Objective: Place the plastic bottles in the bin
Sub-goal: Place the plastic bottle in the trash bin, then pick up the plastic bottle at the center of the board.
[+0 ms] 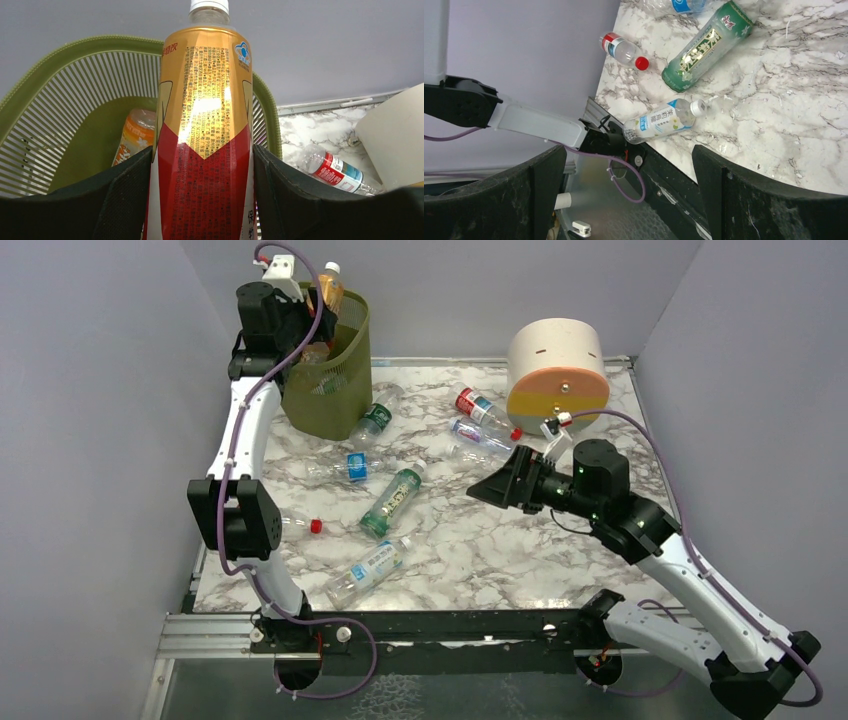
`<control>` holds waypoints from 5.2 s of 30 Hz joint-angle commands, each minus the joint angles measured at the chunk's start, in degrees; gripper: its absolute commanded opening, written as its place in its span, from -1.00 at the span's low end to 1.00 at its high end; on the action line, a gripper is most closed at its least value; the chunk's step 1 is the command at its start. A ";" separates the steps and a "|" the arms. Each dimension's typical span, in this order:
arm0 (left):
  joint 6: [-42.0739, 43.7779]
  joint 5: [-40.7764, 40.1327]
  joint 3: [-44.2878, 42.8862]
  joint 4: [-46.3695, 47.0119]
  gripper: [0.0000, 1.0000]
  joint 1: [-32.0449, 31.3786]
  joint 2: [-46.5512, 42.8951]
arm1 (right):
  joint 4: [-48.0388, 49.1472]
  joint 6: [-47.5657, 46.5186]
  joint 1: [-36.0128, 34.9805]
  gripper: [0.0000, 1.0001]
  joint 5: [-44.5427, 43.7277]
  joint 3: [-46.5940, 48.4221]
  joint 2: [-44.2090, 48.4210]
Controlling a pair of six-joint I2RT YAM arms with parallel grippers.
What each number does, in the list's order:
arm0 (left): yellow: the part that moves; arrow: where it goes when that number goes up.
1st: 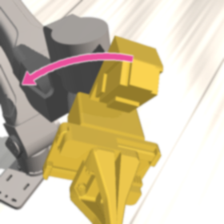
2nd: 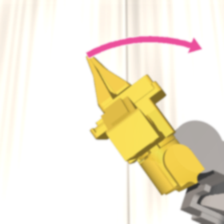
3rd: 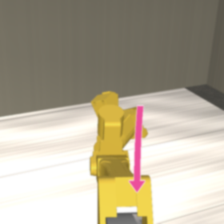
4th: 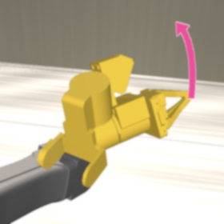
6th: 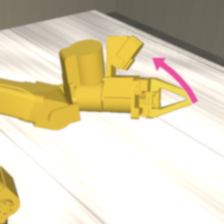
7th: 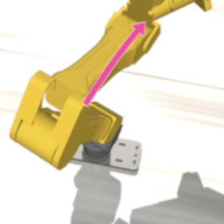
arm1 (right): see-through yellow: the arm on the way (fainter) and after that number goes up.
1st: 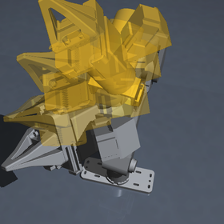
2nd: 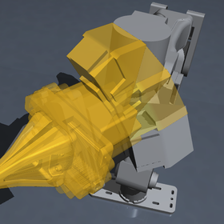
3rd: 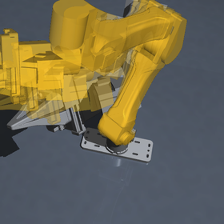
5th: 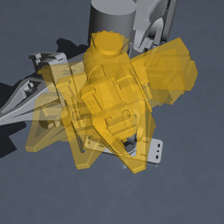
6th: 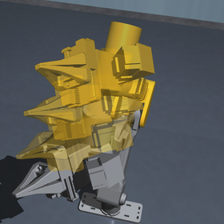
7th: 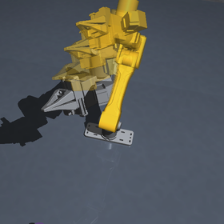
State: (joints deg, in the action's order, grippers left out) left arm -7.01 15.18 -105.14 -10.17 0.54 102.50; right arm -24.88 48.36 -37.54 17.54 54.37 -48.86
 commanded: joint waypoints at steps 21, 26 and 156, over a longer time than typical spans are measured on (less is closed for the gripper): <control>-6.96 6.12 3.37 -4.32 0.98 2.55 -11.08 | 2.00 -13.65 0.16 0.99 -11.82 7.46 -22.14; -9.70 11.93 12.42 -4.68 0.98 2.42 -18.98 | 0.30 -17.12 0.60 0.99 -19.48 12.30 -29.66; -46.53 6.70 55.84 36.72 -0.07 -30.42 -26.74 | 6.27 -16.83 -0.43 0.99 0.52 10.09 -18.66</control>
State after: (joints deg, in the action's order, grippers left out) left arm -55.05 22.44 -46.59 25.17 -29.76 74.52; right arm -14.33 30.94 -37.56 21.74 60.20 -70.94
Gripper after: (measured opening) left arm 0.662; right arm 0.986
